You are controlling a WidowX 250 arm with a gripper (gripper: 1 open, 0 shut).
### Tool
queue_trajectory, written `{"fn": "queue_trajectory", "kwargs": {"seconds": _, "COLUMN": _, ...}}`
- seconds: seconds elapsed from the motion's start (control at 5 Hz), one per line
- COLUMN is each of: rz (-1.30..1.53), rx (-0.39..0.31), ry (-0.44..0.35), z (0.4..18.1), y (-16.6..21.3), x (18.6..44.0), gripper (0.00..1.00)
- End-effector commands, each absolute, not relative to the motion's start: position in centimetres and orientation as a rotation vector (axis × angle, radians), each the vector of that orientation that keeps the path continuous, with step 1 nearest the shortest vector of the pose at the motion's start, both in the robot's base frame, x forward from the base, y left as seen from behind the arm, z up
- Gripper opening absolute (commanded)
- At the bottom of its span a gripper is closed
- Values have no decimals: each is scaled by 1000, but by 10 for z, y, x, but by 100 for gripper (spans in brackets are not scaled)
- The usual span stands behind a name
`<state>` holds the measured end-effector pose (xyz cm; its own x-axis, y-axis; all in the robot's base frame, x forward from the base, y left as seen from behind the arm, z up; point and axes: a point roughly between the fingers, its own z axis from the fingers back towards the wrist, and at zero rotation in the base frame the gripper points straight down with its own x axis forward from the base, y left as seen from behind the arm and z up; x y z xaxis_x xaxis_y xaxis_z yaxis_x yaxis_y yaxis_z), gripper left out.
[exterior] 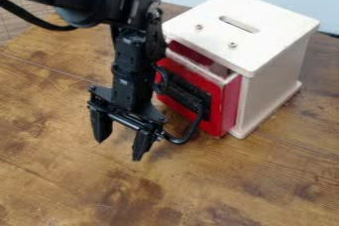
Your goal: Close the drawer
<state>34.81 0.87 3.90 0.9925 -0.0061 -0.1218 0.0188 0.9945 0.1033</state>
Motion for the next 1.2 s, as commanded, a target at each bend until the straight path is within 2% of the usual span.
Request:
{"fn": "queue_trajectory", "kwargs": {"seconds": 0.0, "rz": 8, "rx": 102, "ry": 47, "z": 65, "y": 10, "x": 364, "gripper": 100}}
{"fn": "queue_trajectory", "kwargs": {"seconds": 1.0, "rz": 13, "rx": 107, "ry": 45, "z": 63, "y": 17, "x": 376, "gripper": 100}}
